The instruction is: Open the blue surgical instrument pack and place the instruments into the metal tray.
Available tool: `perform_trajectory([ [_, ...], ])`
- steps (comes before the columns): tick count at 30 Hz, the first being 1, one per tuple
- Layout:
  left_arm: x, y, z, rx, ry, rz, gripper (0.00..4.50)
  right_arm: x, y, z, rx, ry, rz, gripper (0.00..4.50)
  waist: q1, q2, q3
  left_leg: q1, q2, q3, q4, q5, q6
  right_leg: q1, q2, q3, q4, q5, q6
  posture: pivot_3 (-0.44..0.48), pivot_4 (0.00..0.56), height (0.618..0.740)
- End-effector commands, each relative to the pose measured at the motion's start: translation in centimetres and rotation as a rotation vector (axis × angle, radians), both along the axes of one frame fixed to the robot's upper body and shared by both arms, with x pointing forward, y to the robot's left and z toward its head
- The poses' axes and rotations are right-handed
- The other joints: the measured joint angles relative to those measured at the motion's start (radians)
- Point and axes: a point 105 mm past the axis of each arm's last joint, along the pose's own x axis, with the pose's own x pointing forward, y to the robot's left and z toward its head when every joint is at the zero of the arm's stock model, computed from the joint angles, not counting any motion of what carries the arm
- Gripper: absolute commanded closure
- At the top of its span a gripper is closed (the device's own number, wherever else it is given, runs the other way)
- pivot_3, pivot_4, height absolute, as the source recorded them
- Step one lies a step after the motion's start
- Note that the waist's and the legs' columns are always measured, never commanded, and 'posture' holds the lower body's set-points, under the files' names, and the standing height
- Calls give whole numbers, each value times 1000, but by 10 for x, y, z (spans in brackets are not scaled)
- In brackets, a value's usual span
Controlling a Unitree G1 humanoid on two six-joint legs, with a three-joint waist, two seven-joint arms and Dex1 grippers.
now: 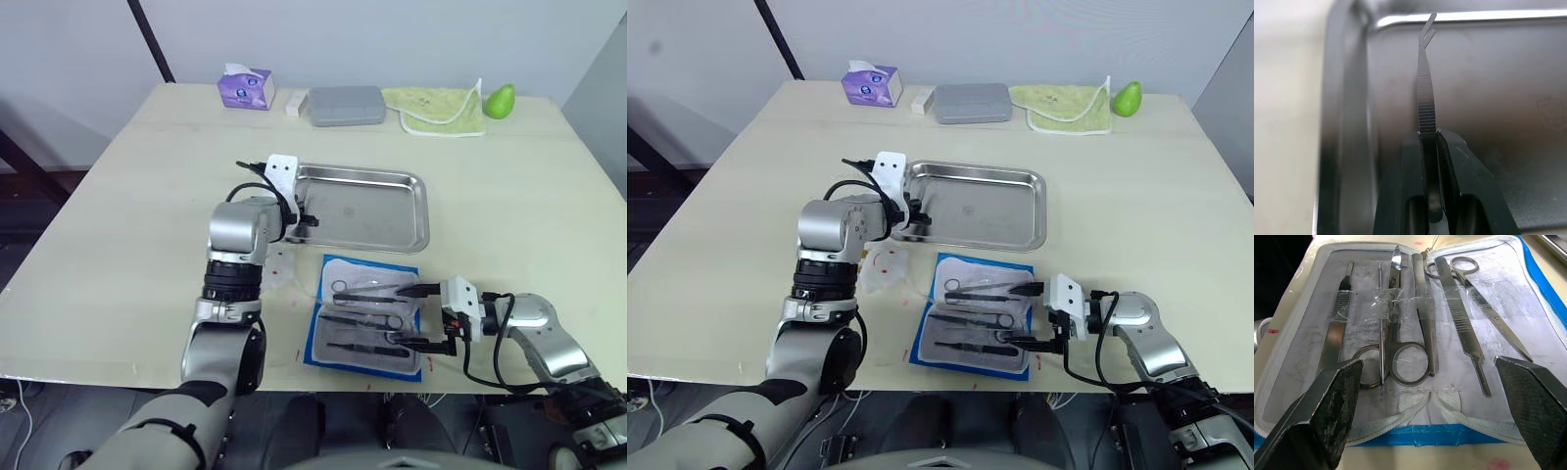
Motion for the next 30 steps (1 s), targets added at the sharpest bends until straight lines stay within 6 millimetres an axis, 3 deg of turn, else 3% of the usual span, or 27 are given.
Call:
perform_trajectory([
  [1, 4, 2, 14, 17, -55, 9, 4435, -11, -9, -29, -84, 117, -28, 0, 0, 0, 0, 0, 0, 0, 0, 0, 0, 0, 0, 0, 0, 0, 0, 0, 150, 740],
  [29, 4, 12, -4, 63, -40, 23, 4435, -12, -11, -30, -84, 125, -37, 0, 0, 0, 0, 0, 0, -1, 0, 0, 0, 0, 0, -1, 0, 0, 0, 0, 150, 740],
  [30, 4, 11, -4, 60, -41, 24, 4036, -12, -11, -30, -84, 125, -37, 0, 0, 0, 0, 0, 0, -1, 0, 0, 0, 0, 0, -1, 0, 0, 0, 0, 150, 740],
])
